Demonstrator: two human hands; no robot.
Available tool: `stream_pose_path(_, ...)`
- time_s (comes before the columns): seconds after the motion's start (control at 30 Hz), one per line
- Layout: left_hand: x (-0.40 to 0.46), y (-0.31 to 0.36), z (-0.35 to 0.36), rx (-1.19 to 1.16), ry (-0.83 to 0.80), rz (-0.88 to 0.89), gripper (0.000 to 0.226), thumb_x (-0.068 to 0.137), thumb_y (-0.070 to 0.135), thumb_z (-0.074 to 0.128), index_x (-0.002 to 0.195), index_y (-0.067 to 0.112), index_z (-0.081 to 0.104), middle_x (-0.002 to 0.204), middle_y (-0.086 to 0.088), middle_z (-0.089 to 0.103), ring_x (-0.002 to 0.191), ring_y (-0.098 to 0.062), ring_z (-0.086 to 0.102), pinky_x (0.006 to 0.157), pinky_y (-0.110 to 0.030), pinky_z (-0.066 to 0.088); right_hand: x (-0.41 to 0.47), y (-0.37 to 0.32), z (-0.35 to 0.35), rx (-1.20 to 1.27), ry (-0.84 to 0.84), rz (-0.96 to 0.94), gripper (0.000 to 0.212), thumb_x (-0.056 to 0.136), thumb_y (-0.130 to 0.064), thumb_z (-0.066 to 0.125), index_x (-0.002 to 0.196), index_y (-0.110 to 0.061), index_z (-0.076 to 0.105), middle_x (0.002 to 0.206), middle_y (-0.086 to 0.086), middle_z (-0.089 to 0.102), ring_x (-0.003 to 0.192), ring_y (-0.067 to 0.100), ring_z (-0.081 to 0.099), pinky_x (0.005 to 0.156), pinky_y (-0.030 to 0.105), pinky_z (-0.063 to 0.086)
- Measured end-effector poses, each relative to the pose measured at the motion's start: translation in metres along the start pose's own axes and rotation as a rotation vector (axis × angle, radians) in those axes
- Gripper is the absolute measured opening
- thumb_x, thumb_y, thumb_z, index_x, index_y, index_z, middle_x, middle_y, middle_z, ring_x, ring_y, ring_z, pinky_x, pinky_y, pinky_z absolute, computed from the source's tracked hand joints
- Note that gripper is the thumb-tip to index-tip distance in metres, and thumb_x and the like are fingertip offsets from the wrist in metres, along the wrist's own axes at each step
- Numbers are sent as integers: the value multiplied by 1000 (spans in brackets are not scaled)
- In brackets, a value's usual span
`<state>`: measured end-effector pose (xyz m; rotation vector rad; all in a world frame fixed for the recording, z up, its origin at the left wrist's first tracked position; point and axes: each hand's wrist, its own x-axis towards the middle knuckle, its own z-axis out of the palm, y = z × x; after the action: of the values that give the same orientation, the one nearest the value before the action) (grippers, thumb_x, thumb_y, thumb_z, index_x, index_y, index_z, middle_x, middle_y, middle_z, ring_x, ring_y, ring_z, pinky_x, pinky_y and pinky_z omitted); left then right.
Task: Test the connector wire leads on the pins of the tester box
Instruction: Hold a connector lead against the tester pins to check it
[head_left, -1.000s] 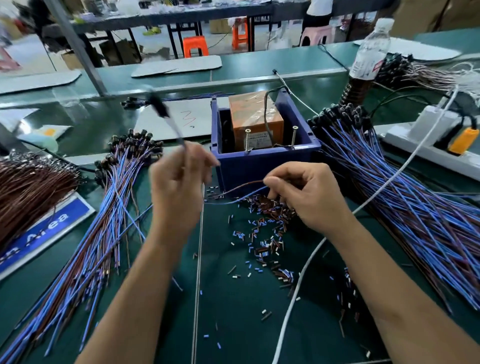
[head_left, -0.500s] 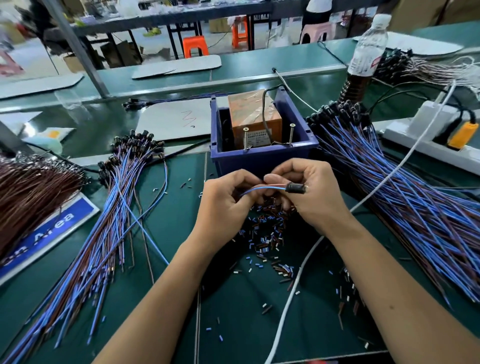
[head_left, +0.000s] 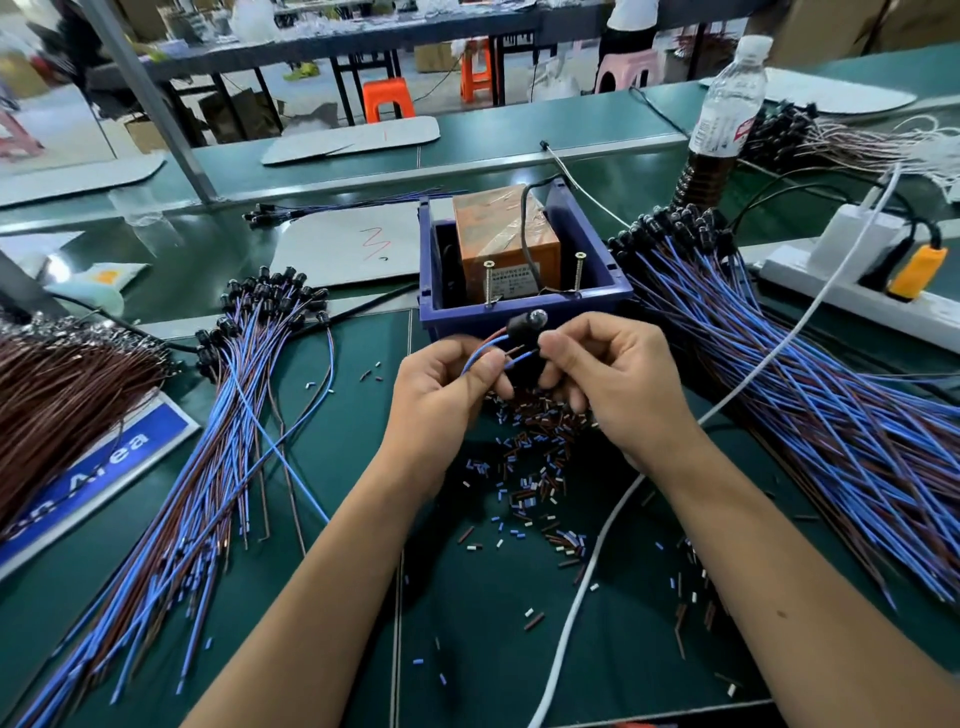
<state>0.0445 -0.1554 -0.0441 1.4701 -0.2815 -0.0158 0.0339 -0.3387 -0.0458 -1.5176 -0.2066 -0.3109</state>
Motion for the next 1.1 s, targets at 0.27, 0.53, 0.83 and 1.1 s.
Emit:
stream_pose_path(0.27,1,3,-3,19,25,18,15,89,24,67,76,22,74,66,-2,65,42,-5,35,42,-14,29,-3,-2,1,-38,16,-17,11,95,-23,74,96,-13,78,70,6,72,43,6,48,43,21,41)
stream_pose_path(0.53,-3,0,6,3,20,115,20,96,12,65,82,-2,69,65,4,68,47,2,53,52,-6,41,-12,-1,20,131,-19,54,2,90,-9,79,92,-10,78,75,11,76,59,7,67,49,16,47)
stream_pose_path(0.83,-10,2,17,149,404,394,11,99,13,69,89,13,75,77,-6,72,70,-9,67,67,-18,51,-6,-13,12,244,111,-118,11,104,-9,58,94,-12,59,97,15,77,36,15,39,47,28,48)
stream_pose_path(1.1,-7,4,16,107,495,341,3,102,16,65,102,13,66,69,-3,75,66,-16,70,67,-24,44,-7,-8,4,-229,535,-250,8,100,-17,70,102,-14,77,78,-2,75,65,13,70,59,28,54)
